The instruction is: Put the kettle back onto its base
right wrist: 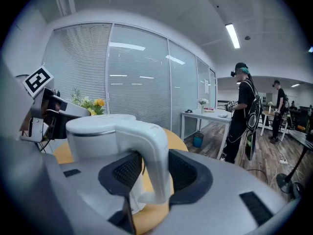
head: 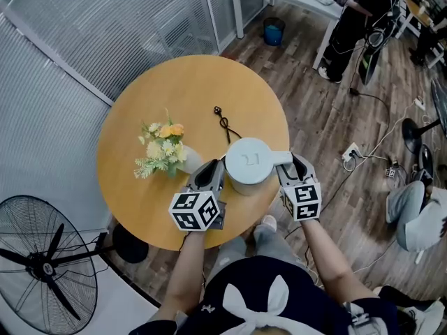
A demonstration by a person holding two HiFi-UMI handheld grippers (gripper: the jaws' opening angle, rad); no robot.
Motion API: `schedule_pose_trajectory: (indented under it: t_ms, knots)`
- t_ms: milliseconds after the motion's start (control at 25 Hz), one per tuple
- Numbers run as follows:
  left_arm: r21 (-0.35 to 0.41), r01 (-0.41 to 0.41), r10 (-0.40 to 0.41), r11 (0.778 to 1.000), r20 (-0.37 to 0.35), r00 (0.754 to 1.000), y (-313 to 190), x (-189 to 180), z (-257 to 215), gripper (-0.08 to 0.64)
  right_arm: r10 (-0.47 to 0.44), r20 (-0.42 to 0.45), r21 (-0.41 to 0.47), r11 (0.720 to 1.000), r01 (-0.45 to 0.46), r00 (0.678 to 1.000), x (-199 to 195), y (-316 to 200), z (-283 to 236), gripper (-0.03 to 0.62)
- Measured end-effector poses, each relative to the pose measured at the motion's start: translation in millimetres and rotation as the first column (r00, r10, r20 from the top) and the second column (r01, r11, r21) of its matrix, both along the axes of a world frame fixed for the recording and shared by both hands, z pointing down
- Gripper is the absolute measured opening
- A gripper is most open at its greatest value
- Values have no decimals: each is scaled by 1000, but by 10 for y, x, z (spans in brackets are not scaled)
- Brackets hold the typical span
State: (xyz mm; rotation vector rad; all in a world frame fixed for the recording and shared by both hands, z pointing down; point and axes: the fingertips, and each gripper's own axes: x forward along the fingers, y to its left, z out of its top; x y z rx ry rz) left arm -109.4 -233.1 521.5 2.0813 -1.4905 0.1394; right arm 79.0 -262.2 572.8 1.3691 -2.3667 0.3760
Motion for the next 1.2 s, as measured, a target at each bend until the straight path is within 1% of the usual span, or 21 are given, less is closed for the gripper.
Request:
schedule_pose_trajectory:
  t_ms: [400,480,560,640,680,720,840,920,1200]
  knots:
    - [15,-11,11,1000,29,1000,71,9,22,58,1,-16,19,1000,-1,1000,-1,75,25,171]
    - [19,-13,13,1000,19,1000,101,-8,40,58,-3,-24,29,1000,4,1000,-11,94,26,170]
    - [24,-17,18,1000,-6,1000,142,-18,59,60,-4,-30,39,999,5,1000,-9,120,38,172]
    - [38,-17,18,999,-27,999,175,-10,62,60,3,-24,38,999,-2,1000,2,143,57,170]
    - [49,-13,14,999,-25,1000,183,-5,60,60,8,-16,36,999,-7,1000,8,146,69,170]
    - [63,-9,10,998,-13,1000,185,-3,56,60,13,-9,35,999,-13,1000,12,143,80,170]
    - [99,-10,5,995,52,999,182,8,47,60,26,-6,32,999,-25,1000,23,133,103,169]
    - [110,-16,8,994,77,997,187,16,44,60,28,-12,33,999,-28,1000,29,137,113,167]
    - [111,-9,-1,994,84,996,177,7,49,60,23,-44,19,1000,-22,999,19,124,134,166]
